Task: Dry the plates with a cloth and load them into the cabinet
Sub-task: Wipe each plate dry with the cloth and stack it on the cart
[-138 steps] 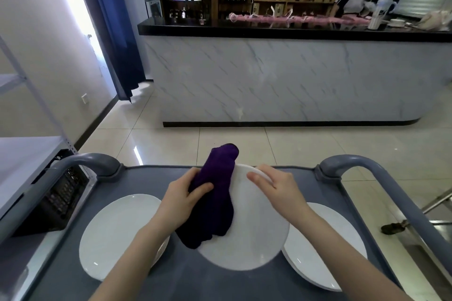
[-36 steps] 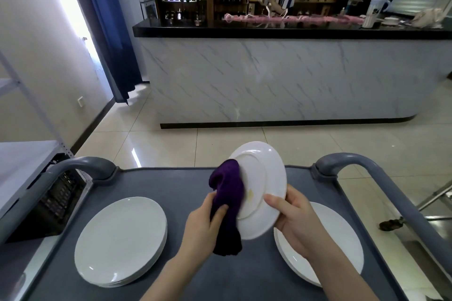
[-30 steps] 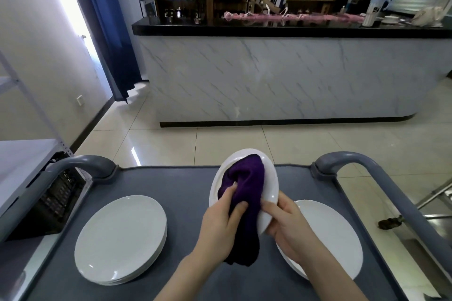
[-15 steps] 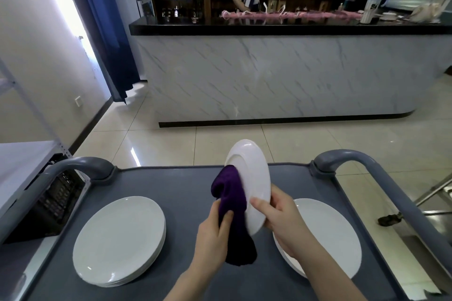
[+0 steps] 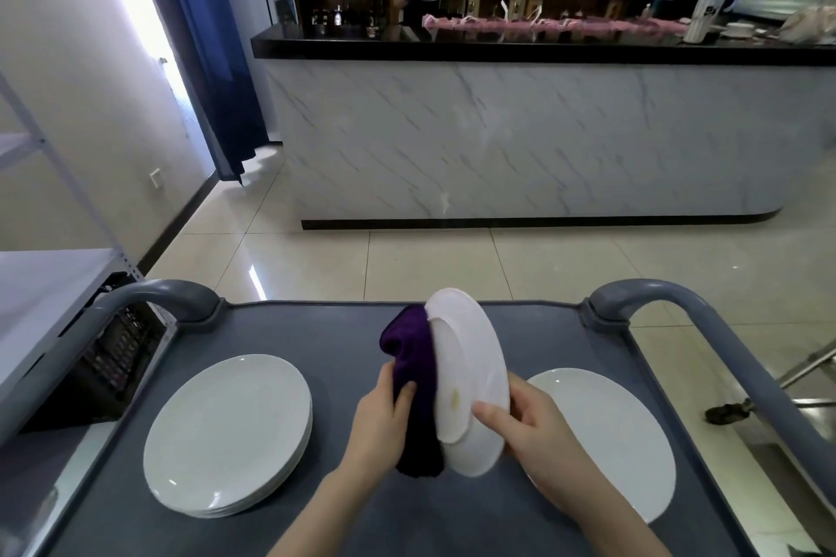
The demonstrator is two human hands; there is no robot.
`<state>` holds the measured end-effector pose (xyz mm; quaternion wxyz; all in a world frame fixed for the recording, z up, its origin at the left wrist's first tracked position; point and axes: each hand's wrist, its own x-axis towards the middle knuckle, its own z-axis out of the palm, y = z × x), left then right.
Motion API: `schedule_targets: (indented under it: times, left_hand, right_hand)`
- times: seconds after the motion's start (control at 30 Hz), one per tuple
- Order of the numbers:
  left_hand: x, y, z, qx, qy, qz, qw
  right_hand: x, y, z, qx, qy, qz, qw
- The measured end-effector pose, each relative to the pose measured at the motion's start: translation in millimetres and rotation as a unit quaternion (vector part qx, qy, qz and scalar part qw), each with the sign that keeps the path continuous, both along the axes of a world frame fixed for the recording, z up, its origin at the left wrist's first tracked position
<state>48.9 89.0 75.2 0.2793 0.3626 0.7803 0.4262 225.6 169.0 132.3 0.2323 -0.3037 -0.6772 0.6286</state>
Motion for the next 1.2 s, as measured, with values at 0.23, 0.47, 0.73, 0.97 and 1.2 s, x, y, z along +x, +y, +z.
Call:
schedule_targets:
  times: [0.23, 0.47, 0.73, 0.97, 1.2]
  left_hand:
    - [-23, -5, -1, -0.032, -0.057, 0.08, 0.995]
    - [-29, -14, 45, 0.149, -0.365, 0.108, 0.913]
    - [-54, -52, 29, 0.23, -0.373, 0.184, 0.88]
    - [-100, -107, 19, 0.253, -0.349, 0.234, 0.871]
    - [-136, -154, -1, 0.206, -0.233, 0.26, 0.914]
  right_hand:
    - [-1, 0, -1, 0.246, -0.136, 0.062, 0.958]
    - [-21, -13, -5, 0.408, -0.221, 0.232, 0.855]
    - [-51, -12, -19, 0.448, -0.2, 0.246, 0.836]
    - [-97, -10, -28, 0.189, -0.151, 0.094, 0.966]
    - [-168, -42, -48, 0.055, -0.119, 0.018, 0.991]
